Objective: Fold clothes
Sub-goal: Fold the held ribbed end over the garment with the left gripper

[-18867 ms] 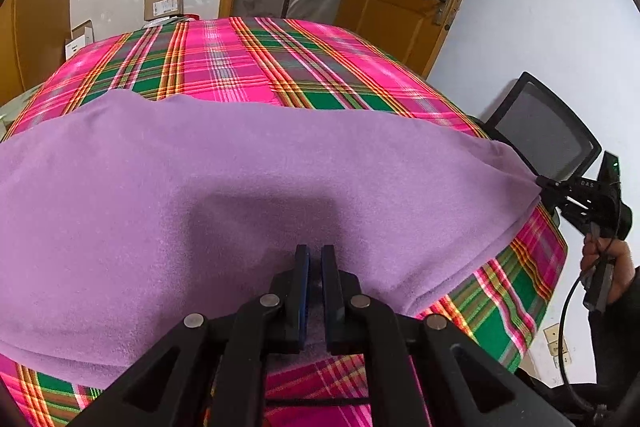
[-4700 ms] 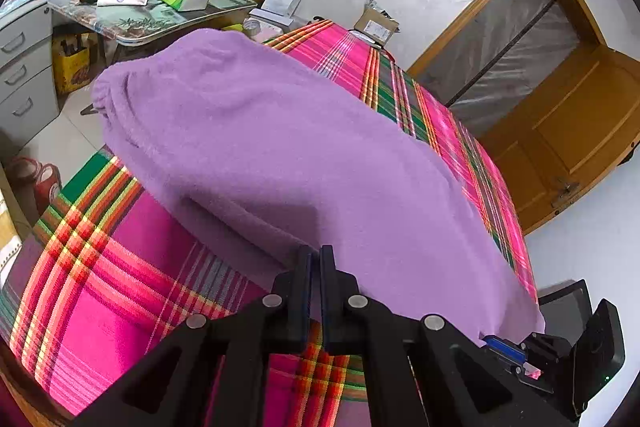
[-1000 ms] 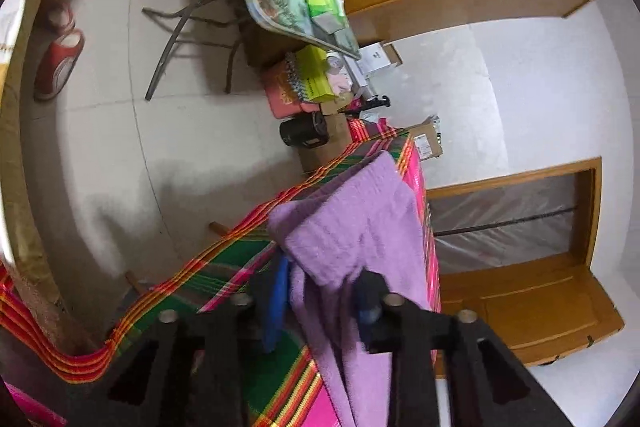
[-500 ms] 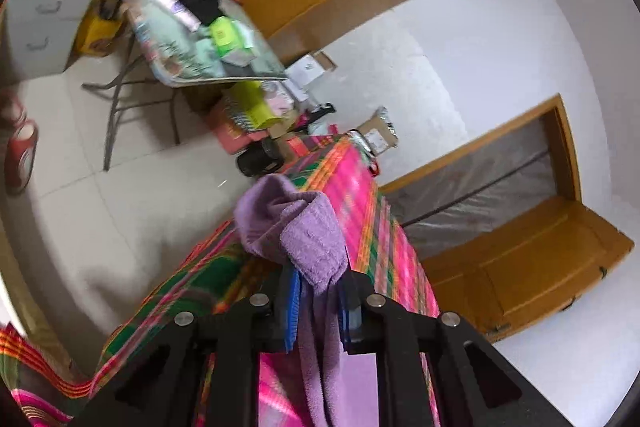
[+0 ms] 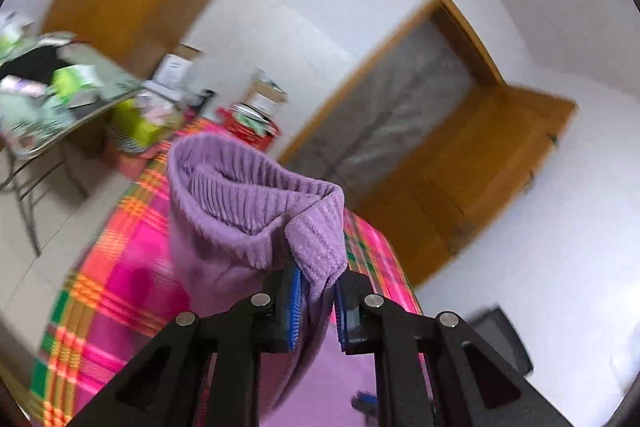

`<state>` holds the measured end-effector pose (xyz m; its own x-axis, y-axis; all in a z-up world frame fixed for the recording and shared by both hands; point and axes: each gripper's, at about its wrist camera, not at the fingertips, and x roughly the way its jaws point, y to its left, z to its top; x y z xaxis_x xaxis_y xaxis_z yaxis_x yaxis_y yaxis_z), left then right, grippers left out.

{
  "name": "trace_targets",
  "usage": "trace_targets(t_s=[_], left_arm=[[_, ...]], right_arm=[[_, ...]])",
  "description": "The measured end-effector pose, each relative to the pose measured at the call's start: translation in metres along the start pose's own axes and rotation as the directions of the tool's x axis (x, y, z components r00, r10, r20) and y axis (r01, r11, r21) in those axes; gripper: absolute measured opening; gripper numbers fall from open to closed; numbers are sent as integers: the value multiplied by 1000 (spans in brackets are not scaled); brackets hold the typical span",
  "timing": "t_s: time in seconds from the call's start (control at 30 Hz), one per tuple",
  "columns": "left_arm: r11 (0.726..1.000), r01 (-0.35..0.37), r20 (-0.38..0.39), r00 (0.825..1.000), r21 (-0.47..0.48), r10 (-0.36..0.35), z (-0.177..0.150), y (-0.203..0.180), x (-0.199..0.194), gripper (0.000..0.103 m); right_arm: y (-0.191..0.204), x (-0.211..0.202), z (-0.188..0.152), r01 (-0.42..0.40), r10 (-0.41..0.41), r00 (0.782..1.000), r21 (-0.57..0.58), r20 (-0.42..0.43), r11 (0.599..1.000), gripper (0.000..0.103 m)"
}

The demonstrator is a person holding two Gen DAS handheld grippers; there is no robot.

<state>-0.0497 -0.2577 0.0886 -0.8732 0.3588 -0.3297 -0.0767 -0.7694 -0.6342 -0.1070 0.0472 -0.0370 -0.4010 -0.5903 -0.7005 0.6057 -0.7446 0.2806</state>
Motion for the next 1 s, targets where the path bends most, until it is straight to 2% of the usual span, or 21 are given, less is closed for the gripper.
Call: trace_targets(t_s=[0.13,0.23,0.33,0.43,0.47,0.53,0.67,0.93,1.0], left_arm=[[992,60,-107,993,108,-49,-23,-38,30,14],[978,105,-211,975,178,-66,-51,-59,55,14],[963,133,-329,943,233,-51,-86,-71,83,14],[952,131,-441,898,275,4,-124,-74,111,14],[951,124,-469,883,283,24,-136,-72,115,14],[950,115,-499,865,290,48,-155,-72,118,14],[945,92,-488,869,315,78,-161,-73,114,14],[960,56,-460,884,274,80,-154,-71,106,18],[961,58,-456,887,270,75,-152,-73,104,24]], right_arm=[[-15,-14,-5,22,-23,999,54,23,998,13],[-23,-22,-8,39,-42,998,79,36,996,13],[-31,-31,-13,57,-63,997,106,48,993,13],[-40,-34,-18,92,-98,995,125,36,988,13],[-42,-35,-20,106,-111,993,130,31,986,13],[-45,-36,-23,129,-134,991,138,24,982,13],[-49,-38,-26,142,-147,989,142,24,980,13],[-51,-38,-26,133,-139,990,148,28,980,13],[-53,-38,-26,133,-139,990,151,30,980,13]])
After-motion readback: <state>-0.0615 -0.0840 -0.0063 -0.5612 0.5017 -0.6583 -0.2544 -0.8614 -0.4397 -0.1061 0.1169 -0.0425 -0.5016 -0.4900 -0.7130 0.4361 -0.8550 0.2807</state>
